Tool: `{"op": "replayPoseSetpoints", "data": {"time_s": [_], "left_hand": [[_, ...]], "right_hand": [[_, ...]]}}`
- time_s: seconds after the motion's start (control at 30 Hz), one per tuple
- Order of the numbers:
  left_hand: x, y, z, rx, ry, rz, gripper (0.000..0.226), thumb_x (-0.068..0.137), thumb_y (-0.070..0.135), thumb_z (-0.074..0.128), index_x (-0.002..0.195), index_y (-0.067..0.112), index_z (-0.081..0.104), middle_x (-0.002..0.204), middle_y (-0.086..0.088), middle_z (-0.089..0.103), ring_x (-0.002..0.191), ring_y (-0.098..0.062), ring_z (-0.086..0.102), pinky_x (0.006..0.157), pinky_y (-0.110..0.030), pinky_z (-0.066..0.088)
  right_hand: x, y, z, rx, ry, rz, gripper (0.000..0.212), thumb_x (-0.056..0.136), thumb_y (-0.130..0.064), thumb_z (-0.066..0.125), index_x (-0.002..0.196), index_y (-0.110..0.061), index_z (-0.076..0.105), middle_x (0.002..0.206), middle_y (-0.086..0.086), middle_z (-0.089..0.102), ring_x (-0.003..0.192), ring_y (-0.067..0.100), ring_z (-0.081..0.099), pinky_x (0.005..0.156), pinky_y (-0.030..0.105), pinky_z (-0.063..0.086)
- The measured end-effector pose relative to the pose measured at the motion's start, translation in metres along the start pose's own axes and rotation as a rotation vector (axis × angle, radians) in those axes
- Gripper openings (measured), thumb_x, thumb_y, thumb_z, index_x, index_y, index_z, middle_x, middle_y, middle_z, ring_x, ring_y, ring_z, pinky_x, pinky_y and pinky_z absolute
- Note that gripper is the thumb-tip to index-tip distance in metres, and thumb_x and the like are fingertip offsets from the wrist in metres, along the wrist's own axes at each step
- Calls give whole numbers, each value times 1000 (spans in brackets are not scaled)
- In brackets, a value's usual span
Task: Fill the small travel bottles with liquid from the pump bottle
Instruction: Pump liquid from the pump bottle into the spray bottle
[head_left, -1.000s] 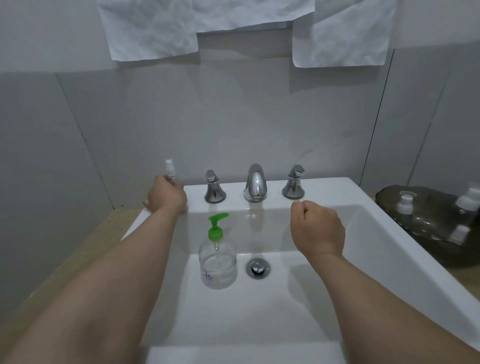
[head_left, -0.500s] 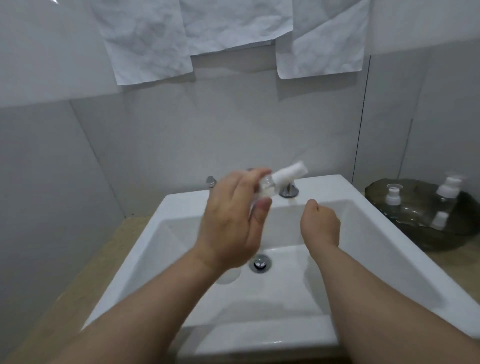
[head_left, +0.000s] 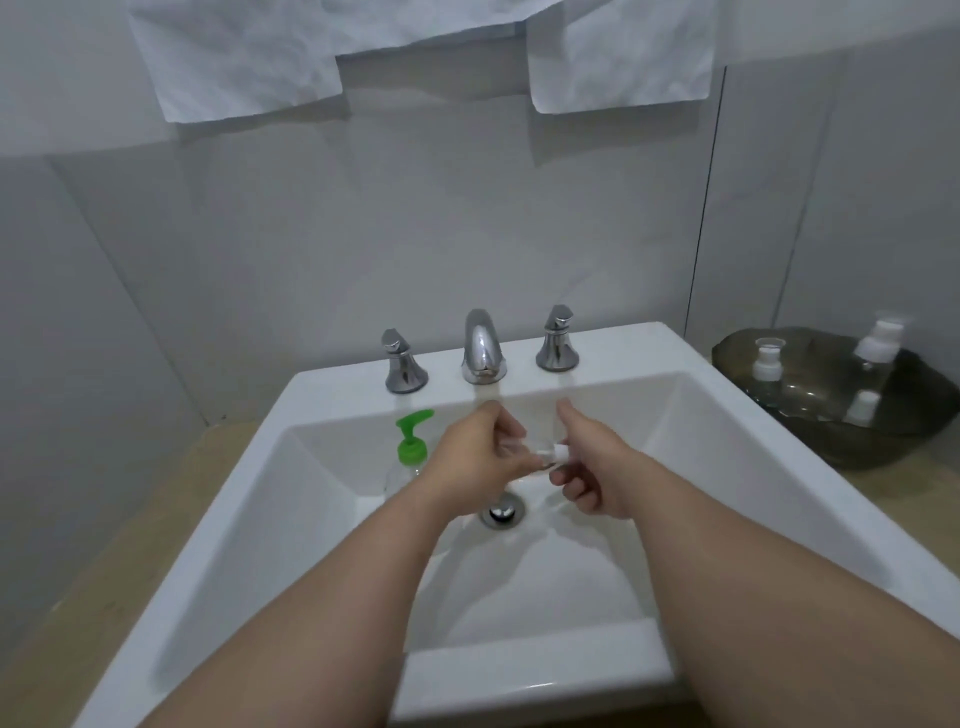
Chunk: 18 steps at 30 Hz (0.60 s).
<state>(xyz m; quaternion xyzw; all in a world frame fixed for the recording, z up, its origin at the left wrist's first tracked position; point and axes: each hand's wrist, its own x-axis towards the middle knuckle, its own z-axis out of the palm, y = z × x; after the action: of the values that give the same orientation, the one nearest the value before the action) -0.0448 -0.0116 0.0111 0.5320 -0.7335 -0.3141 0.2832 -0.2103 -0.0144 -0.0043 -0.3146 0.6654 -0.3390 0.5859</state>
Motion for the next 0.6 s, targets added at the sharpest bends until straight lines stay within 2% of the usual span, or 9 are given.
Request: {"op": "replayPoseSetpoints", "data": {"time_s": [0.1, 0.17, 0.23, 0.27, 0.37, 0.47, 0.53, 0.6], "left_hand": [[6, -4, -1, -55, 42, 21, 26, 88, 17, 82, 109, 17, 66, 103, 8, 66, 74, -6, 58, 74, -24, 52], [8, -6, -2, -155, 14, 2, 19, 93, 11, 77, 108, 17, 68, 111, -3, 70, 80, -13, 65, 85, -31, 59], [8, -4, -4, -231, 10, -13, 12, 97, 13, 72, 108, 12, 69, 106, -12, 71, 79, -18, 69, 85, -33, 61], [9, -2, -5, -223, 18, -26, 14, 100, 19, 69, 109, 8, 69, 98, -11, 71, 74, -17, 68, 81, -34, 61], [13, -2, -5, -114, 39, -93, 44, 105, 44, 56, 103, 2, 69, 78, -3, 68, 62, -17, 58, 71, -34, 51], [15, -5, -6, -87, 81, -132, 51, 106, 50, 51, 85, 5, 64, 73, -4, 66, 65, -23, 57, 73, -36, 49], [14, -4, -6, -79, 119, -140, 51, 107, 48, 49, 74, 10, 58, 72, -6, 64, 66, -25, 57, 73, -36, 49], [12, -3, -8, -52, 141, -121, 53, 108, 47, 48, 69, 12, 55, 72, -7, 65, 67, -26, 57, 73, -36, 50]], "right_hand": [[0, 1, 3, -50, -62, 10, 54, 97, -65, 49, 80, -13, 56, 50, -6, 36, 38, 8, 22, 37, 18, 12], [1, 1, 3, 44, -64, -12, 47, 99, -55, 56, 80, -11, 54, 47, -7, 30, 35, 6, 19, 35, 17, 10], [0, -1, 3, 96, -39, -58, 44, 99, -48, 60, 82, -8, 53, 46, -6, 29, 35, 6, 18, 34, 17, 11], [0, -2, 4, 102, -20, -91, 41, 100, -45, 61, 82, -8, 54, 46, -5, 30, 36, 7, 19, 34, 17, 12], [-2, -2, 7, 117, 18, -229, 29, 99, -34, 65, 84, -13, 52, 54, 0, 38, 44, 10, 25, 39, 20, 17], [-4, -4, 5, 253, -47, -287, 12, 95, -18, 68, 91, -12, 58, 84, 9, 55, 57, 15, 42, 50, 25, 33], [-5, -5, 1, 375, -71, -239, 12, 92, -22, 65, 97, -13, 59, 98, 12, 56, 66, 20, 52, 56, 29, 41], [-4, -4, 0, 362, -61, -176, 29, 97, -42, 58, 99, -13, 57, 95, 15, 59, 62, 23, 53, 54, 29, 42]]}}
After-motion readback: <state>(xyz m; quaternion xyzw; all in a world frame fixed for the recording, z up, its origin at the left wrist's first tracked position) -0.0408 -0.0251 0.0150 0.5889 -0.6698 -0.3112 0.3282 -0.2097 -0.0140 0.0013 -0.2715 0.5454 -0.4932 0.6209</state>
